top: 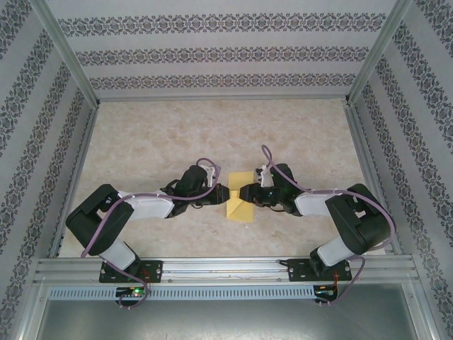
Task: Fold a paper plane with a square sheet of paper (fold left side to right side)
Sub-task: Turn over the paper at the center of the table.
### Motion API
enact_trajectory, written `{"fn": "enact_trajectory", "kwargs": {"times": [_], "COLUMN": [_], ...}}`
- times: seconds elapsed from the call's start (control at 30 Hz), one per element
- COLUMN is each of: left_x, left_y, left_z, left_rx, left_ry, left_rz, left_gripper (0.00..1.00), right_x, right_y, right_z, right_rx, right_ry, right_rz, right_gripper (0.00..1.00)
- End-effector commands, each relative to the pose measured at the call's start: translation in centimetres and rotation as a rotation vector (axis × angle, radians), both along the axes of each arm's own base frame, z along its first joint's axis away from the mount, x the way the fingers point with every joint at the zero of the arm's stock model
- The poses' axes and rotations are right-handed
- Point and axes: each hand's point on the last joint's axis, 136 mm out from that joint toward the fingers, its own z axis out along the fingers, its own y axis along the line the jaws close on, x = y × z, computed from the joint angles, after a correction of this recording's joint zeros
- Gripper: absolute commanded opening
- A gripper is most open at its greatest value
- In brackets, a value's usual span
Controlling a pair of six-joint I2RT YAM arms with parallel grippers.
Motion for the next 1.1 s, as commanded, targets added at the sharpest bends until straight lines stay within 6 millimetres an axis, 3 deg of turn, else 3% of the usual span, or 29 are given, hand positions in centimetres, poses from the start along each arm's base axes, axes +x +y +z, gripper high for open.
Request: {"fn": "enact_trajectory", "kwargs": {"times": [0.0,0.2,0.4,0.5,0.63,0.77,0.87,0.97,1.07], "left_x": [0.5,0.6,0.9,1.0,0.5,-1.0,-2.0,-2.3,-2.3], "left_y": [0.7,2.3,5.3,6.9,8.1,7.7,6.5,5.2,4.0], "left_z": [-0.8,-0.4,4.4,8.4,15.2,22.5,26.1,28.4,29.6], "left_rx": [0.017,0.077,0.095,0.055,-0.112,-0.335,-0.437,-0.535,-0.605], "left_ry": [-0.005,-0.033,-0.151,-0.239,-0.37,-0.498,-0.526,-0.525,-0.527], "left_rz": [0.035,0.079,0.146,0.196,0.222,0.153,0.066,0.005,-0.038], "left_gripper": [0.19,0.37,0.54,0.65,0.87,0.93,0.92,0.9,0.9], "right_x": [1.1,1.2,2.3,3.1,3.6,3.0,2.0,1.1,0.5], "right_y": [0.8,0.4,-0.8,-1.9,-3.3,-4.3,-4.2,-3.7,-2.5], "right_z": [0.7,1.3,5.6,9.8,17.1,24.9,29.5,32.2,33.1], "right_rx": [0.018,0.016,0.076,0.142,0.234,0.321,0.399,0.48,0.508], "right_ry": [-0.053,-0.079,-0.189,-0.289,-0.469,-0.663,-0.763,-0.806,-0.81], "right_rz": [-0.005,-0.019,-0.048,-0.066,-0.077,-0.092,-0.071,-0.035,0.008], "right_gripper": [0.29,0.03,0.0,0.0,0.0,0.0,0.0,0.0,0.0]}}
